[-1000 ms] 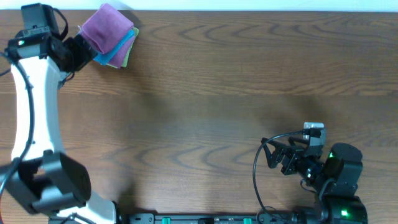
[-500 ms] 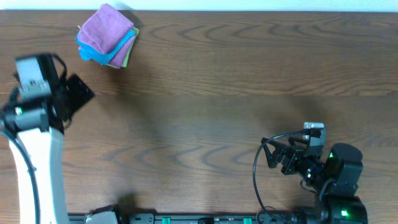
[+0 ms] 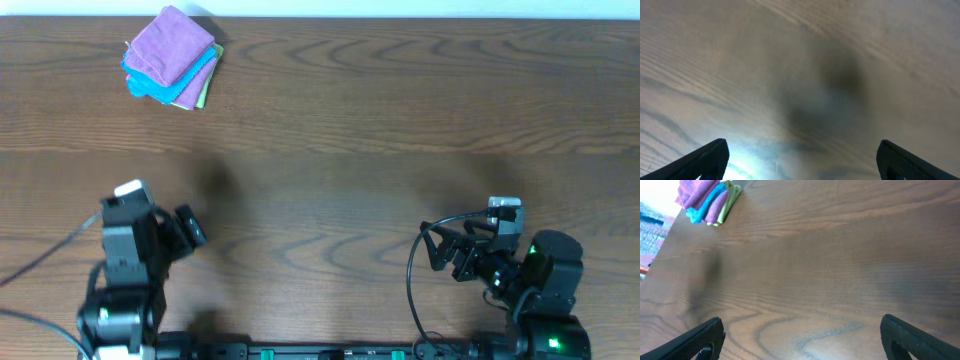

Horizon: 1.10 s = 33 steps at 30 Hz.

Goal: Fold the cloth

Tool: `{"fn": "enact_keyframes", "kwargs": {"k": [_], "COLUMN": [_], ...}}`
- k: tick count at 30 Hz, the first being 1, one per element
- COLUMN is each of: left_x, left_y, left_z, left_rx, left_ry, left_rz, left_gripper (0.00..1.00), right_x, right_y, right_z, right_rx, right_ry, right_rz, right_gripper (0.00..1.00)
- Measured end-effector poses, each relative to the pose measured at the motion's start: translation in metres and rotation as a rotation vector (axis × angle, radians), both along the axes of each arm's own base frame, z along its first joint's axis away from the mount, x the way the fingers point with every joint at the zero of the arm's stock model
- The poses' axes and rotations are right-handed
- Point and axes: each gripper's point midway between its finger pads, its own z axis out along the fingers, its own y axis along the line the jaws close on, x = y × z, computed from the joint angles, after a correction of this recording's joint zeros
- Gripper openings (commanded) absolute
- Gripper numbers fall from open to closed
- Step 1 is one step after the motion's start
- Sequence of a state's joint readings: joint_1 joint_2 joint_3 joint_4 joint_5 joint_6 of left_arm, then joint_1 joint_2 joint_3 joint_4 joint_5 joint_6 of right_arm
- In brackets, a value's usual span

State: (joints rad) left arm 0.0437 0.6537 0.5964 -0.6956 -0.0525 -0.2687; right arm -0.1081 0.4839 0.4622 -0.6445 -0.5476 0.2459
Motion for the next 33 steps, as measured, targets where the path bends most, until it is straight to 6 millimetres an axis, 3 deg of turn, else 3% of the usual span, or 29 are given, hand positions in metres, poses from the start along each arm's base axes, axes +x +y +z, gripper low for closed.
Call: {"fn": "enact_keyframes", "kwargs": {"k": [5, 14, 24, 33], "left_x": [-0.022, -0.04, -0.058, -0.058], "left_y": [-0.001, -0.002, -0.003, -0.004], "left_z": [-0.025, -0.053, -0.06, -0.053], "left_rx": [0.03, 0.116, 0.212, 0.241], "left_ry": [-0.043, -0.068, -0.053, -0.098], "left_rz": [-0.03, -0.116, -0.213, -0.235], "left_gripper": [0.95, 0.95, 0.95, 0.96], "right_x": [0.0, 0.0, 0.0, 0.0], "right_y": [0.0, 0.0, 0.0, 0.0], "right_z": [0.0, 0.0, 0.0, 0.0], "right_rx": [0.0, 0.0, 0.0, 0.0], "right_ry": [0.0, 0.0, 0.002, 0.002], "right_rz": [0.0, 0.0, 0.0, 0.0], "right_gripper": [0.99, 0.99, 0.99, 0.99]}}
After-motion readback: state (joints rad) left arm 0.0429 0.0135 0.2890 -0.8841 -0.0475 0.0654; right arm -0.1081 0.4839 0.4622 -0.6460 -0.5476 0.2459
